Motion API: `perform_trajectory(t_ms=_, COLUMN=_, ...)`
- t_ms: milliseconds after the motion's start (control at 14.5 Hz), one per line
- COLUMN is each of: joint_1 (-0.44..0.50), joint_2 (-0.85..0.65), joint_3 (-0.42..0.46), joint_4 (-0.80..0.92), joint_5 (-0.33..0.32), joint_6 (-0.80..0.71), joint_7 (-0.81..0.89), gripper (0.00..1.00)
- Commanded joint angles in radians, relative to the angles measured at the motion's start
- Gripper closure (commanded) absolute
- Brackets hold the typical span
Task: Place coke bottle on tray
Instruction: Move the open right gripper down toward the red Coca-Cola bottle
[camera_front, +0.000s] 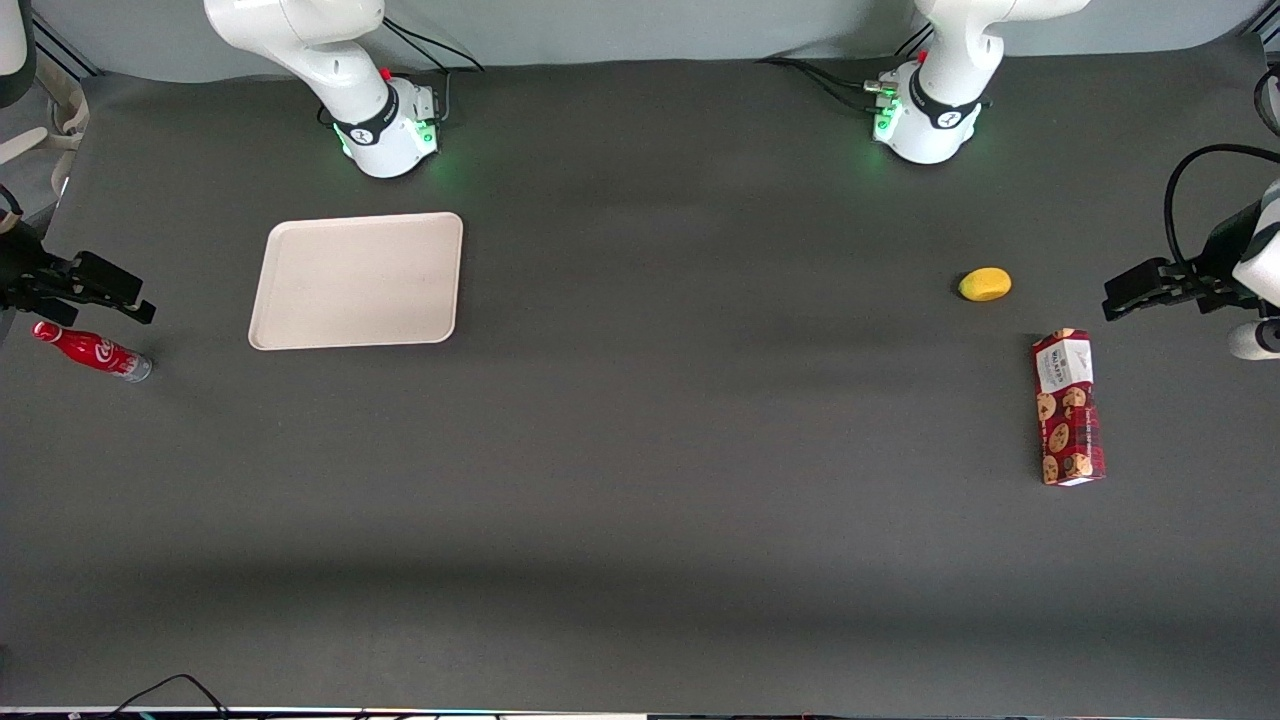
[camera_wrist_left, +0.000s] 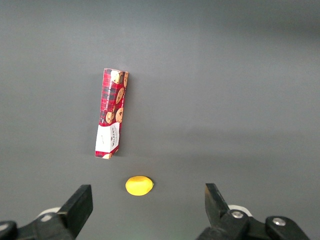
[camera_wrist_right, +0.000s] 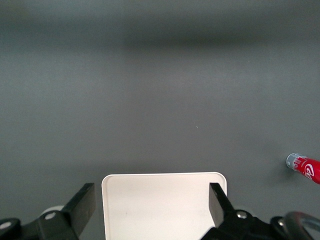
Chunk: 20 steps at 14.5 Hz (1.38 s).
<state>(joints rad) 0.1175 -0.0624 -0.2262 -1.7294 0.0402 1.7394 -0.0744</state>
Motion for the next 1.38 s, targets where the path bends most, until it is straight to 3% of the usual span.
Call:
perform_trajectory(t_ms=0, joint_1=0.002, joint_2=0.016, joint_3=-0.001, joint_4=0.031, joint_5=0.001, joint_6=-0.029, joint_7=0.010, gripper=0.00)
perform_trajectory(t_ms=756, joint_1=-0.005, joint_2=0.013, joint_3=0.001, joint_4=0.030, joint_5=-0.010, joint_6=-0.073, joint_7=0.010, gripper=0.00)
perform_trajectory(t_ms=1031, joint_1=-0.070, joint_2=0.012, joint_3=-0.019, joint_4=0.030, joint_5=-0.108, joint_6=-0.096, joint_7=-0.008, gripper=0.00)
perform_trajectory(t_ms=1306, joint_1=-0.076, joint_2=0.029, joint_3=-0.188, joint_4=0.033, joint_5=-0.099, joint_6=-0.078, joint_7=-0.046, gripper=0.00)
